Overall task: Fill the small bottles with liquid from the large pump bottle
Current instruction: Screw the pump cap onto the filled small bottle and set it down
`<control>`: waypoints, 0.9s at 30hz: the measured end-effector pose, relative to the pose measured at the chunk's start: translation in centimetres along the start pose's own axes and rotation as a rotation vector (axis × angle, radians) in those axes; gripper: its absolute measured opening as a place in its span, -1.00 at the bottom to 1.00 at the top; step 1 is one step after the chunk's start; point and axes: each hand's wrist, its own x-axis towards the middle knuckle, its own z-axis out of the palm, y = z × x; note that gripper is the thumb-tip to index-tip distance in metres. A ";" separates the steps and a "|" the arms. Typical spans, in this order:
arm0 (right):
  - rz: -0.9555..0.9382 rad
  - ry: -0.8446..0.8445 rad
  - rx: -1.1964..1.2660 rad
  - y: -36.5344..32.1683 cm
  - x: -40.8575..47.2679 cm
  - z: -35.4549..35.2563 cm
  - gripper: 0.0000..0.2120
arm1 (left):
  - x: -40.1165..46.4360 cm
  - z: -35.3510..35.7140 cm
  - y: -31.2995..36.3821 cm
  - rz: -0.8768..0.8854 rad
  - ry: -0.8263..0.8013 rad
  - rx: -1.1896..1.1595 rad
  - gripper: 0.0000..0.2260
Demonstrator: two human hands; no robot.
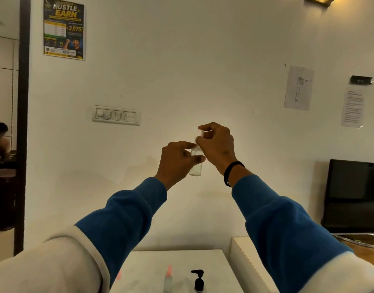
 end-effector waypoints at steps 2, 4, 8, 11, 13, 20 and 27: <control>0.017 -0.010 0.019 0.0 0.1 -0.1 -0.70 | 0.1 0.0 -0.3 -0.011 -0.005 -0.006 -0.55; 0.017 -0.017 0.019 0.1 0.2 -0.1 -0.71 | 0.0 0.0 -0.4 -0.012 -0.010 -0.001 -0.55; 0.005 0.005 0.002 0.1 0.1 0.0 -0.71 | -0.2 0.2 -0.6 0.000 -0.016 -0.002 -0.56; 0.032 0.016 0.008 0.1 0.1 -0.1 -0.77 | -0.3 0.2 -0.6 -0.003 -0.017 -0.005 -0.56; 0.078 -0.015 0.059 0.2 0.1 -0.2 -0.79 | -0.2 0.2 -0.6 -0.010 -0.021 -0.003 -0.55; -0.004 -0.023 -0.036 0.2 0.0 -0.4 -0.74 | -0.4 0.2 -0.8 -0.002 -0.023 0.015 -0.56; 0.063 -0.074 0.049 0.5 0.1 -0.3 -0.72 | -0.1 0.1 -0.7 -0.006 -0.009 0.014 -0.55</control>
